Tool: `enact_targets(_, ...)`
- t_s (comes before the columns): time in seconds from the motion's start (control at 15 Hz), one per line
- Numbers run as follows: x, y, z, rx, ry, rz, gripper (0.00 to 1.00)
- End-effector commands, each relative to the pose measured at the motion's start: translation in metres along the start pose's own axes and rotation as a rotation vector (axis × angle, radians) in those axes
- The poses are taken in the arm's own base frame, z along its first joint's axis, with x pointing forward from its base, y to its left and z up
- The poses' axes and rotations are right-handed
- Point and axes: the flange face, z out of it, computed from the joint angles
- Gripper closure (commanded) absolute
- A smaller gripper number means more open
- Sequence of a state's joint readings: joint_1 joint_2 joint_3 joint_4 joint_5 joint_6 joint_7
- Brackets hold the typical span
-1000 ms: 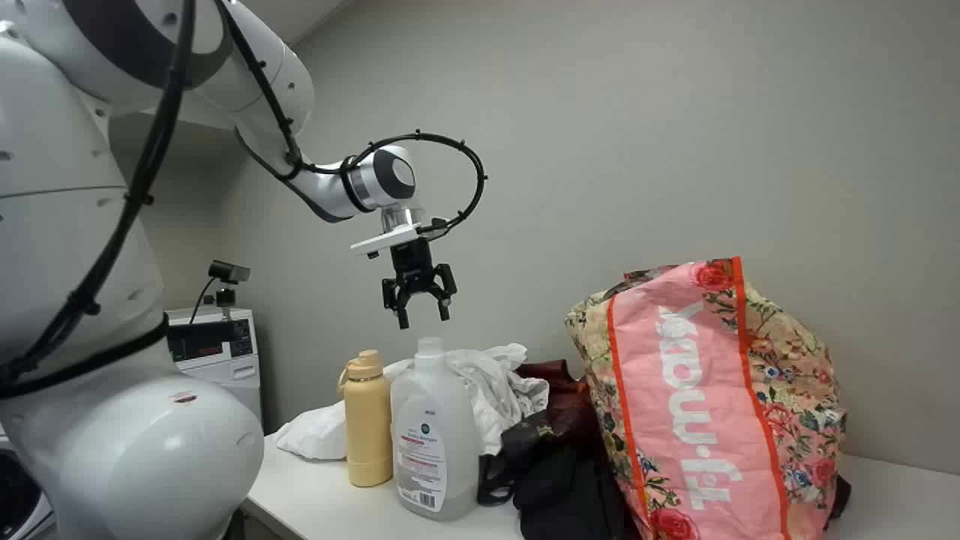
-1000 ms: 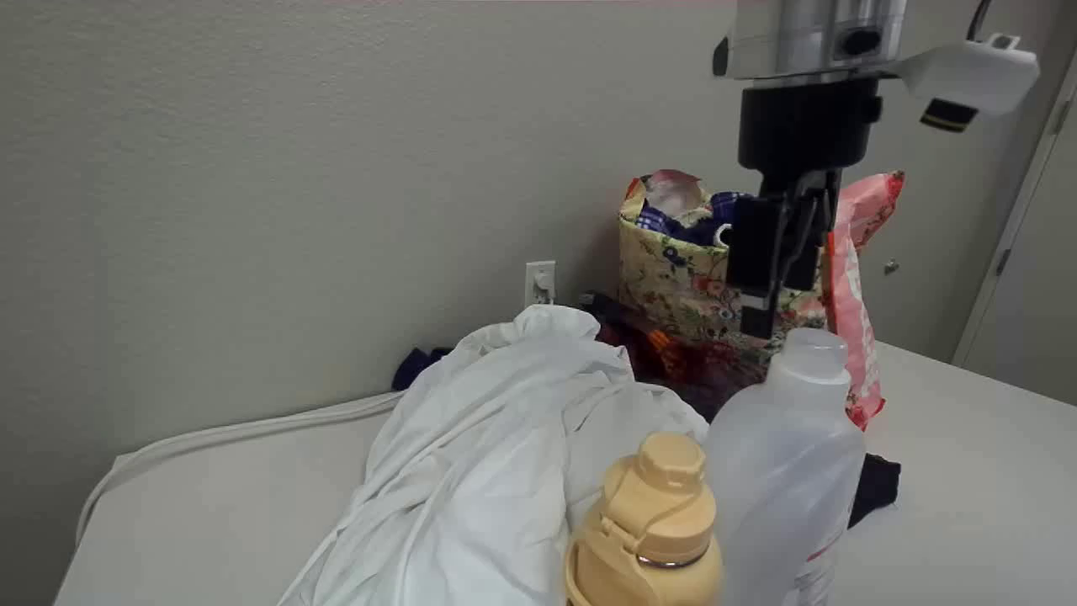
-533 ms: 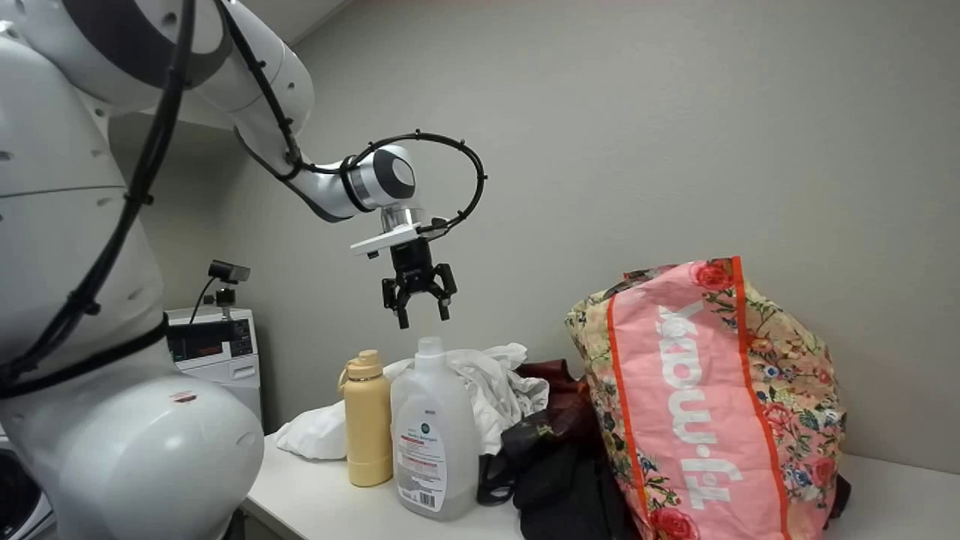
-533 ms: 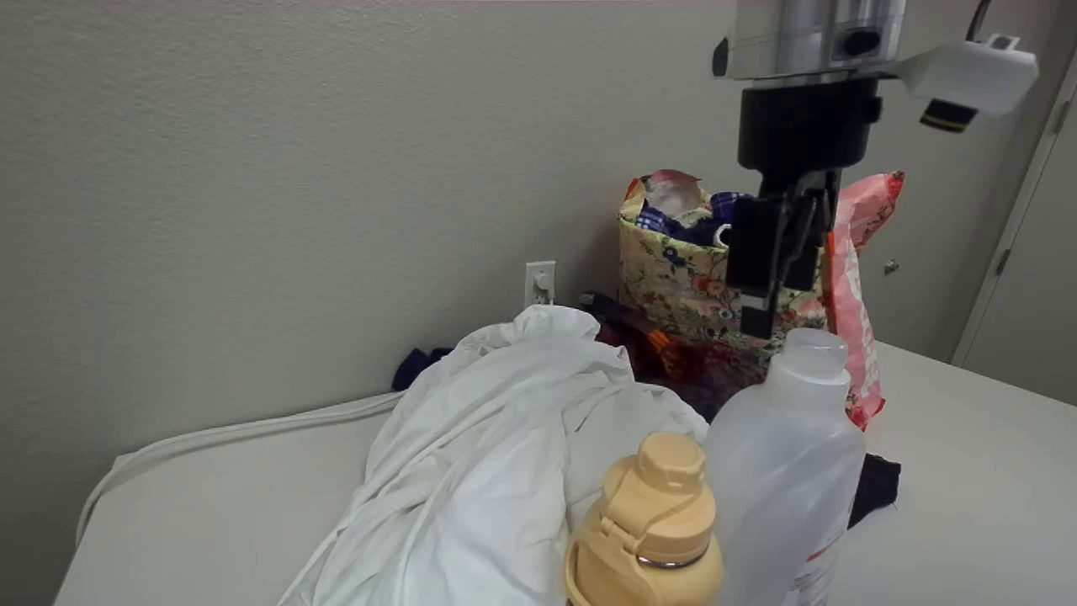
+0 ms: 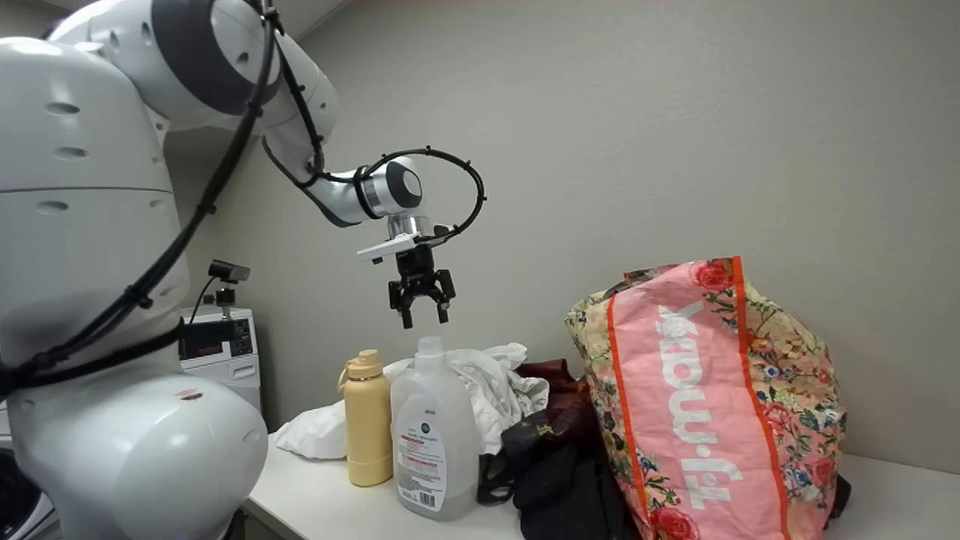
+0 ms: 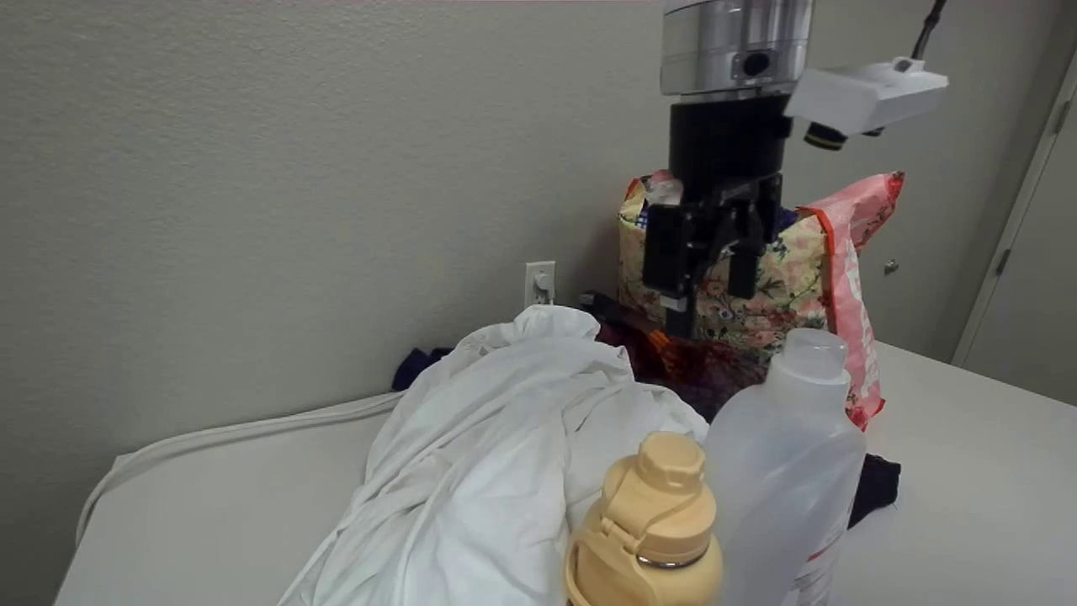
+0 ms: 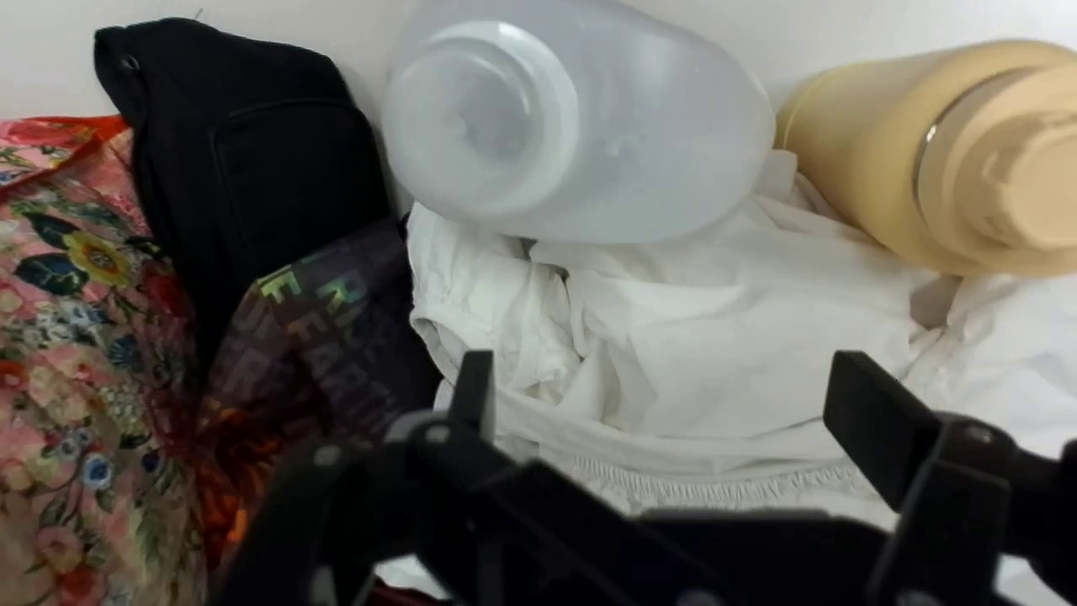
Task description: Move the white bedsheet to the left
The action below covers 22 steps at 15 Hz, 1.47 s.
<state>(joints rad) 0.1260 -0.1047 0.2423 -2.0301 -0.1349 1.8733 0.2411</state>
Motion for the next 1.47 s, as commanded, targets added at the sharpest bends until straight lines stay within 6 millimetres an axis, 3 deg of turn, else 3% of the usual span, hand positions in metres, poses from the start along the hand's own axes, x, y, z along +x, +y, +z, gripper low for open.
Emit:
enact_targets(0.0,0.037,-0.017,-0.003,0.006,0.009,0.095,0.0)
enact_targets(0.33,0.062,-0.038,0.015,0.014,-0.006,0.264,0.0)
enact_targets(0.6,0.071,-0.065,0.043,0.027,0.044,0.414,0.0)
enact_targets(0.93,0.075,-0.083,0.074,-0.004,0.115,0.55,0.0)
enact_targets(1.27,0.066,-0.085,0.102,-0.079,0.12,0.614,0.0)
enact_targets(1.33,0.062,-0.086,0.107,-0.086,0.113,0.622,0.25)
enact_targets(1.4,0.06,-0.087,0.111,-0.09,0.105,0.63,0.26)
